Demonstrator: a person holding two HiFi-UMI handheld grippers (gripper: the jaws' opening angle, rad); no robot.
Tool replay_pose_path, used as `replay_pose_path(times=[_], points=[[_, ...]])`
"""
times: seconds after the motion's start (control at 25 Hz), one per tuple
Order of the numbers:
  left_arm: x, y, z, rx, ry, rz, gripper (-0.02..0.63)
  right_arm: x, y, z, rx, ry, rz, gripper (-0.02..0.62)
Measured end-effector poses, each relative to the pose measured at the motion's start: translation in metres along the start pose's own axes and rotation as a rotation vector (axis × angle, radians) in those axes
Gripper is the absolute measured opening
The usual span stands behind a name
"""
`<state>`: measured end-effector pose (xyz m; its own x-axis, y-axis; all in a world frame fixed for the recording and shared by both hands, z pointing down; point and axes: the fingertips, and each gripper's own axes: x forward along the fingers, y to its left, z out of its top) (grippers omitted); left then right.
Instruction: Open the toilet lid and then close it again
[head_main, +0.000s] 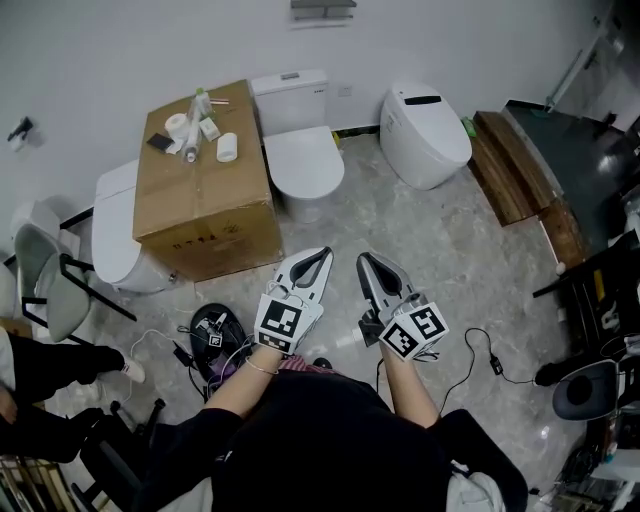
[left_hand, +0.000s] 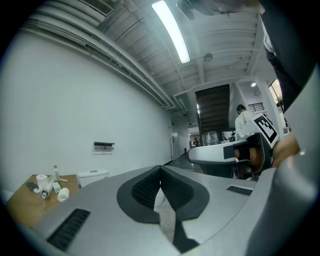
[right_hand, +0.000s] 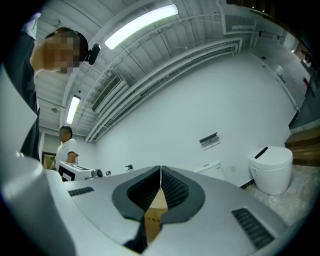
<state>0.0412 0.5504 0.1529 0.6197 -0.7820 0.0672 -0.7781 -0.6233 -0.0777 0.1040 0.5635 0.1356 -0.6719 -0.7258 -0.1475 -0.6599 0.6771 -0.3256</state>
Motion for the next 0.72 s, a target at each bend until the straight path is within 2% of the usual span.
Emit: replay_pose_path(times=[0.48, 0.72], points=[[-0.004, -0.012, 0.004, -0.02, 0.003, 0.076, 0.003, -0.026, -0.019, 0.006, 0.06, -0.047, 0.029, 0.02], [0.008, -0.009, 0.013, -0.011, -0.015, 0.068, 0.003, -0.027, -0.026, 0.009, 0.064, -0.071, 0.025, 0.02]])
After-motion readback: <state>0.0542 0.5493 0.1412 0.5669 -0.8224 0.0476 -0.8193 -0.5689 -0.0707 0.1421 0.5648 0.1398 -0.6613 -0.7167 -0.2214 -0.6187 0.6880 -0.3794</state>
